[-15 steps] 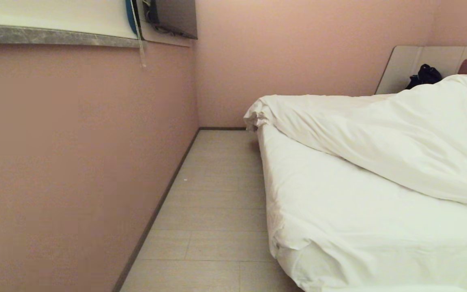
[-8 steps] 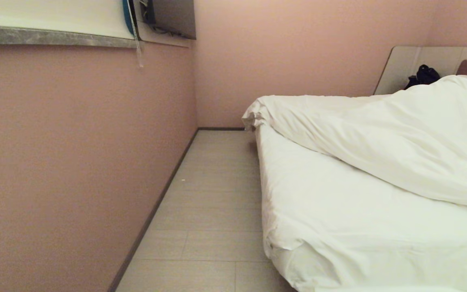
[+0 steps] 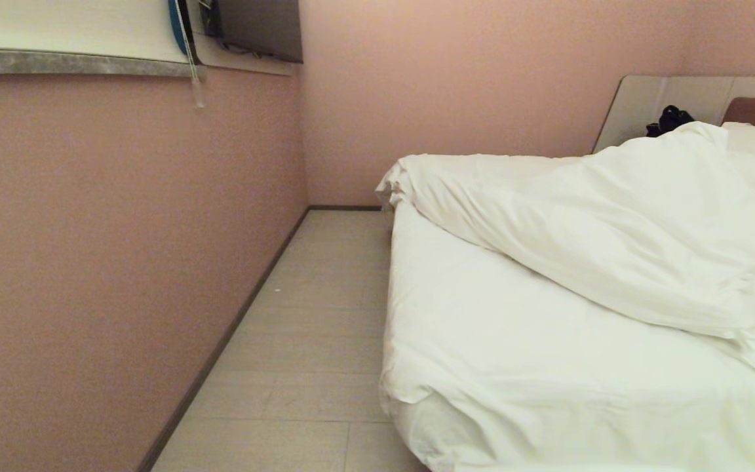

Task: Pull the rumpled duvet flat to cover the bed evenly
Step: Hold the folded corner of the quilt

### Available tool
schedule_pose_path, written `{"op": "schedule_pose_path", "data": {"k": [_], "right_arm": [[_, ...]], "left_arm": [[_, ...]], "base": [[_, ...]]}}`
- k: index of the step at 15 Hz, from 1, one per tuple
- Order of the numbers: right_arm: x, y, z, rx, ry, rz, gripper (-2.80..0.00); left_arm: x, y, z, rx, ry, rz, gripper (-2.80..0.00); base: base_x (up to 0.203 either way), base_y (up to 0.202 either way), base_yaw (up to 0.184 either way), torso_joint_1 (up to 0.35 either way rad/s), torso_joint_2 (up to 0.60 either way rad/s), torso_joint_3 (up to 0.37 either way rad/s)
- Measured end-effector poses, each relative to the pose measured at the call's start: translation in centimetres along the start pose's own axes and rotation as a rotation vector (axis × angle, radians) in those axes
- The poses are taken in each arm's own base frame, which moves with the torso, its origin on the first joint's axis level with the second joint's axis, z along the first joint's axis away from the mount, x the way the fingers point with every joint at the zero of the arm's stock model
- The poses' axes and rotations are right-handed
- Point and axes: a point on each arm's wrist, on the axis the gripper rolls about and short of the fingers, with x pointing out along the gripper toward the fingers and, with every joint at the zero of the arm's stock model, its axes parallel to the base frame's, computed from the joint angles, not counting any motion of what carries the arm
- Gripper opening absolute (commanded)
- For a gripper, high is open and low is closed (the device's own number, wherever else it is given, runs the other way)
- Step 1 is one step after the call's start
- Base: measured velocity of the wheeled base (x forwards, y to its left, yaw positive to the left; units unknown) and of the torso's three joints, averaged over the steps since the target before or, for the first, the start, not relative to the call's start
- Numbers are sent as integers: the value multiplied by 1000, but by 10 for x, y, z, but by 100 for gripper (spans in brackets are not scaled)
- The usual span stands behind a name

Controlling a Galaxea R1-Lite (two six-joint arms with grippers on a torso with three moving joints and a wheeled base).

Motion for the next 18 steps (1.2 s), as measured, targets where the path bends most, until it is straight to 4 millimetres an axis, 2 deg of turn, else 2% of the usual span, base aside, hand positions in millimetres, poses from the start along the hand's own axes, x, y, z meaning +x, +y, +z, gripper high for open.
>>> {"op": "schedule_pose_path", "data": {"k": [18], "right_arm": [[0,0,0,0,0,0,-280]], "left_arm": [[0,0,0,0,0,0,-280]], "base": [[0,-193,0,1,2,3]]}}
